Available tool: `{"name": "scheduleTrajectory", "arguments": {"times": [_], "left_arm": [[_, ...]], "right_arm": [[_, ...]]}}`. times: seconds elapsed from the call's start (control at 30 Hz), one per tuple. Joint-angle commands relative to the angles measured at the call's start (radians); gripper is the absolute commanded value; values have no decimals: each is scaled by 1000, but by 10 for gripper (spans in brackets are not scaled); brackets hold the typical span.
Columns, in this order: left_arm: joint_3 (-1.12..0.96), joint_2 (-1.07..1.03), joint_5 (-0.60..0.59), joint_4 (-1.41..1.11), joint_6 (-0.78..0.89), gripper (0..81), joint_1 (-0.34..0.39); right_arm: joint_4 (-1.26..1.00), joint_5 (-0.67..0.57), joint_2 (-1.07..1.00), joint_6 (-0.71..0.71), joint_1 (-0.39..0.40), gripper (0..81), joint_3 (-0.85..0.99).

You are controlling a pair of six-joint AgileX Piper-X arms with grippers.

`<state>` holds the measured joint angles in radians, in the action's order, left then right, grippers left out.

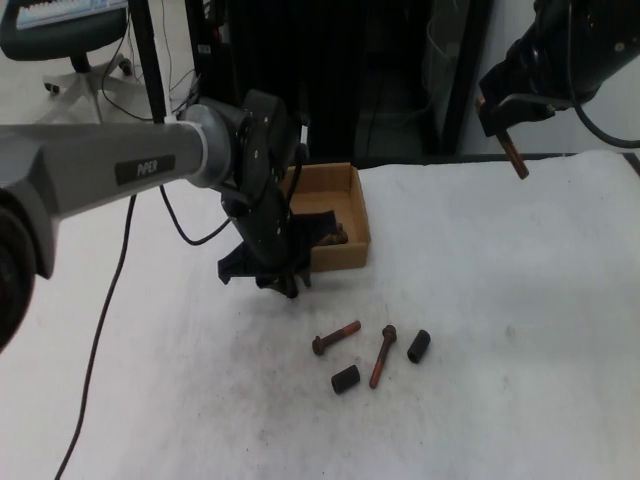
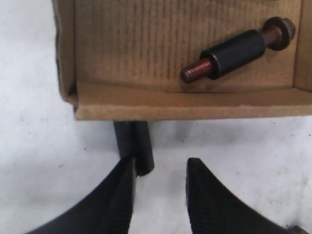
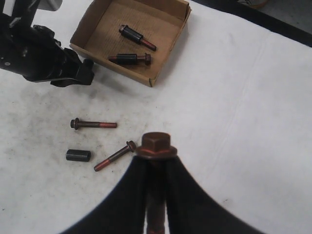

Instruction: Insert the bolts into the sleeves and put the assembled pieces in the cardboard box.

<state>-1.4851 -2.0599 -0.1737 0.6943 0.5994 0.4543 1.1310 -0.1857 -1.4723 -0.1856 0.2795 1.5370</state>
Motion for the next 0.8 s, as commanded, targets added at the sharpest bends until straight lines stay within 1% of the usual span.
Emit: {"name": "scheduleTrajectory", "arguments": {"times": [0.0, 0.17, 0.23, 0.77], "left_arm": [[-11, 5, 11, -10, -5, 332, -2], [-11, -3, 15, -10, 9, 332, -18], [-11, -11, -1, -5, 15, 332, -24], [-11, -40, -7, -24, 15, 332, -30]], "right_arm": [[-12, -16, 10, -9, -3, 8, 3], [-12, -16, 10, -17, -3, 8, 3], [-12, -16, 10, -17, -3, 8, 3], [-12, -16, 10, -25, -3, 8, 3]]}}
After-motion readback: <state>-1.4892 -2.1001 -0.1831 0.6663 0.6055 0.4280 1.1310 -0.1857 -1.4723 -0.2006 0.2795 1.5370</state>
